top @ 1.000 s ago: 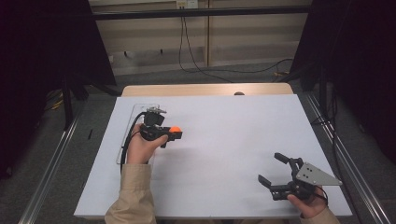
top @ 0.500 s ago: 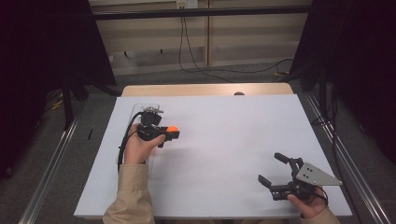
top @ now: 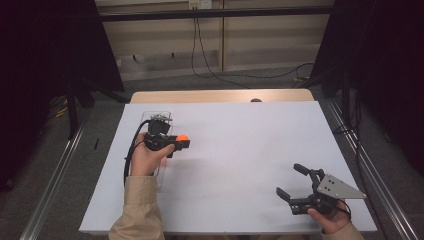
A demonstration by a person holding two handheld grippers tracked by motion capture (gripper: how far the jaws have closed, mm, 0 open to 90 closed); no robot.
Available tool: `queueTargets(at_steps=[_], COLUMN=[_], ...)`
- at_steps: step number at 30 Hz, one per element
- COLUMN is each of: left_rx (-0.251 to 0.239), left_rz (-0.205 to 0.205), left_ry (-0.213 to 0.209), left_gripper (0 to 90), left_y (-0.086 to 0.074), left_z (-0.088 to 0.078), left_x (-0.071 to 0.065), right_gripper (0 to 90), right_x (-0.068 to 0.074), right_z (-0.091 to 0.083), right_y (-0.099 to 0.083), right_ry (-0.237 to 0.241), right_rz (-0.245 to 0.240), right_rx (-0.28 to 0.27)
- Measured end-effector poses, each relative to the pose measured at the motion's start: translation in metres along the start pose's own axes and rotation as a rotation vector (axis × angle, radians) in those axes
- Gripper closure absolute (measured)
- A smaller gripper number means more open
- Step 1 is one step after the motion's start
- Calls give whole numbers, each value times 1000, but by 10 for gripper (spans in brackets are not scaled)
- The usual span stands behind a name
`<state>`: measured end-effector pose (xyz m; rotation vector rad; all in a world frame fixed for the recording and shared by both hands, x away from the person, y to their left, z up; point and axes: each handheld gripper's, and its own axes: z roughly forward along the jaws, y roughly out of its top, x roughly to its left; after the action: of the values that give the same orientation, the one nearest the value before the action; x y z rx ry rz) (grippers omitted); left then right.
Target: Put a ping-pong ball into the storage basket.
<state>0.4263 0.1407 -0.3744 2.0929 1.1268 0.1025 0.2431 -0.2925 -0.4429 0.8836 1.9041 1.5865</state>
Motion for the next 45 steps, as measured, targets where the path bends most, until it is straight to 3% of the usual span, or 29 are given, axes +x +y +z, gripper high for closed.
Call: queueTargets(at_steps=[45], left_rx=[-30], left_rz=[-12], left_ry=[71], left_gripper=[509], left_y=[-8], left_z=[-12], left_x=[16], right_gripper=[44], right_x=[0], right_z=[1], right_y=[0], right_ry=[3], right_rz=[-6], right_rx=[1])
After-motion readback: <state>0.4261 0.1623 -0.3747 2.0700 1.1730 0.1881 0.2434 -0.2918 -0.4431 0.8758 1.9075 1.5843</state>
